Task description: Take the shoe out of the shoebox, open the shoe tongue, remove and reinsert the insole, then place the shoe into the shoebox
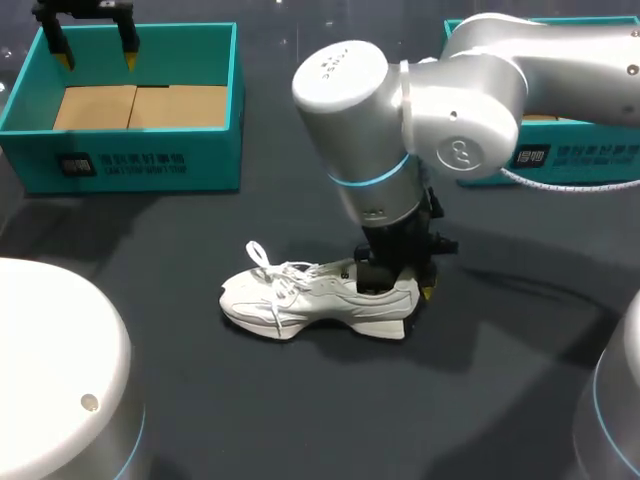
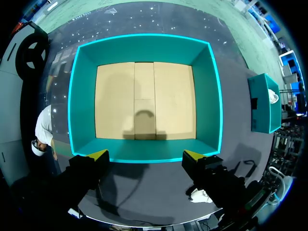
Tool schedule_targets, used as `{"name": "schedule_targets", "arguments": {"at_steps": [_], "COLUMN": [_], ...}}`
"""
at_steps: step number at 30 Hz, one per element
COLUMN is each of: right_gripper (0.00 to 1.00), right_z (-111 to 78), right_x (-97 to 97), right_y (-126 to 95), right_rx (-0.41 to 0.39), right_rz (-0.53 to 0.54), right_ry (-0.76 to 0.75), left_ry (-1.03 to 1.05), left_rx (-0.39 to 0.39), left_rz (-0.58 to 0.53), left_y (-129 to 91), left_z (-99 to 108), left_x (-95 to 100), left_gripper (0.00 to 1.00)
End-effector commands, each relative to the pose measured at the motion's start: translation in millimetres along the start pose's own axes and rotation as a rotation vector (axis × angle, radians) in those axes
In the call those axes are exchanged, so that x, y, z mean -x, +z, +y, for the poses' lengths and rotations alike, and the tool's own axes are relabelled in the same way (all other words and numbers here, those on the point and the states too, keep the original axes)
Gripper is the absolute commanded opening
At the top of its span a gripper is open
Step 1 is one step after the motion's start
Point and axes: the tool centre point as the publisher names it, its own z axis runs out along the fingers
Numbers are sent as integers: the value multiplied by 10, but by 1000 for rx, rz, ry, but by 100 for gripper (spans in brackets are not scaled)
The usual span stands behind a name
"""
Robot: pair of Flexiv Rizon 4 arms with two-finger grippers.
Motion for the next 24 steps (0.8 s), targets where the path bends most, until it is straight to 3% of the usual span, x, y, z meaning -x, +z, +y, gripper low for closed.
{"name": "schedule_targets", "arguments": {"at_steps": [1, 19, 20, 22, 23, 24], "right_gripper": [0, 0, 4, 58, 100, 100], "right_z": [-32, 36, 32, 17, 11, 6], "right_x": [-30, -86, -88, -78, -66, -49], "right_y": [64, 199, 195, 153, 123, 88], "right_rx": [-5, -19, -20, -18, -15, -13], "right_rz": [4, 18, 20, 21, 21, 21], "right_ry": [108, 38, 35, 33, 32, 34], "left_ry": [0, 0, 0, 0, 0, 0], "left_rx": [0, 0, 0, 0, 0, 0], "left_rz": [-1, -1, -1, -1, -1, -1], "left_y": [-3, -3, -3, -3, -3, -3], "left_z": [2, 2, 2, 2, 2, 2], "left_x": [-1, -1, -1, -1, -1, -1], "left_gripper": [100, 100, 100, 100, 100, 100]}}
